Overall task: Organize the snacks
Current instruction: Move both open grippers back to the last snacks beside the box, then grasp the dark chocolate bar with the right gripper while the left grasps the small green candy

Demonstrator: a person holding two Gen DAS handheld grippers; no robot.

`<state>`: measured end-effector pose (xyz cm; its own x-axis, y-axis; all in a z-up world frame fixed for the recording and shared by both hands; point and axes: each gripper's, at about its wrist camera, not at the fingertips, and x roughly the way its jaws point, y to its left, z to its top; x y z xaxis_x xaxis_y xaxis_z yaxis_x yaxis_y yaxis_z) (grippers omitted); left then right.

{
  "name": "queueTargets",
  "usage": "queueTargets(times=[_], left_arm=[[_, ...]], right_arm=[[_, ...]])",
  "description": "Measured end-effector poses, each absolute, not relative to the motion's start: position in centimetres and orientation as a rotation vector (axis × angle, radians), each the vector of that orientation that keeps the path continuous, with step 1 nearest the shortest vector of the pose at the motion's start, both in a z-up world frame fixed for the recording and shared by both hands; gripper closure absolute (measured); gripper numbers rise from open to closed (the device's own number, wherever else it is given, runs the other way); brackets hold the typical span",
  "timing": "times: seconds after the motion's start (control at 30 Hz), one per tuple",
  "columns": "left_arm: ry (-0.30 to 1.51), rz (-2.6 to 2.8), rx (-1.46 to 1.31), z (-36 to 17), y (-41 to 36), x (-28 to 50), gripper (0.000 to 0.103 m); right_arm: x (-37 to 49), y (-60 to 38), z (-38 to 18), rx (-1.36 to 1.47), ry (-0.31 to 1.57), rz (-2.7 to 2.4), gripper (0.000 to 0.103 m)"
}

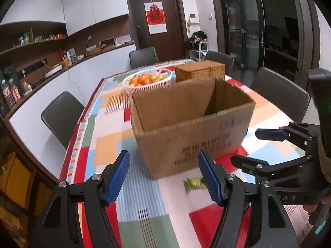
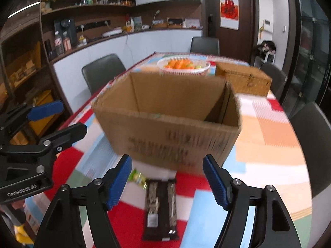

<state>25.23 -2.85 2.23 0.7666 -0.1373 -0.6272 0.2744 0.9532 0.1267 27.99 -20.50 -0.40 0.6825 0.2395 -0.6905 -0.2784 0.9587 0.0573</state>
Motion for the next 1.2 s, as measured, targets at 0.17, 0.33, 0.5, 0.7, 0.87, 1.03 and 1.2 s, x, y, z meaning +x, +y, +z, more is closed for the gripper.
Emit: queueTargets(times=[0.17,0.33,0.5,0.7,0.87,1.03,1.2], left_arm=[[0.708,-0.238,0.212,-0.2,-2.5,24.4,0.035],[0.756,-0.259,0.206,-2.8,-2.2,24.4,0.035],[0.806,-0.284,0.183,-5.1,-1.8,25.2,0.035],[0.844,-0.299,0.179,-6.9,-1.6,26.4,0.036],[0.859,-0.316,0.177,-7.8,-1.6,27.3,0.036],[0.869,-0.330,0.179,-8.6,-1.8,28.1,0.036],[0.867,-0.351,0.180,-9.1,-2.5,28.9,0.036]], right_arm=[[27.4,-19.7,-3.6,-0.074,0.855,0.299,0.031],[27.3,-19.3,-5.9,-0.091,0.921,0.288,0.031],[27.8,-18.8,-8.0,-0.117,0.967,0.275,0.031],[28.8,-18.2,-9.5,-0.127,1.002,0.248,0.031],[29.2,-18.0,-10.3,-0.122,1.014,0.223,0.031],[29.4,-17.3,-11.1,-0.146,1.019,0.221,0.031],[29.9,-16.6,-12.0,-0.168,1.033,0.210,0.036]])
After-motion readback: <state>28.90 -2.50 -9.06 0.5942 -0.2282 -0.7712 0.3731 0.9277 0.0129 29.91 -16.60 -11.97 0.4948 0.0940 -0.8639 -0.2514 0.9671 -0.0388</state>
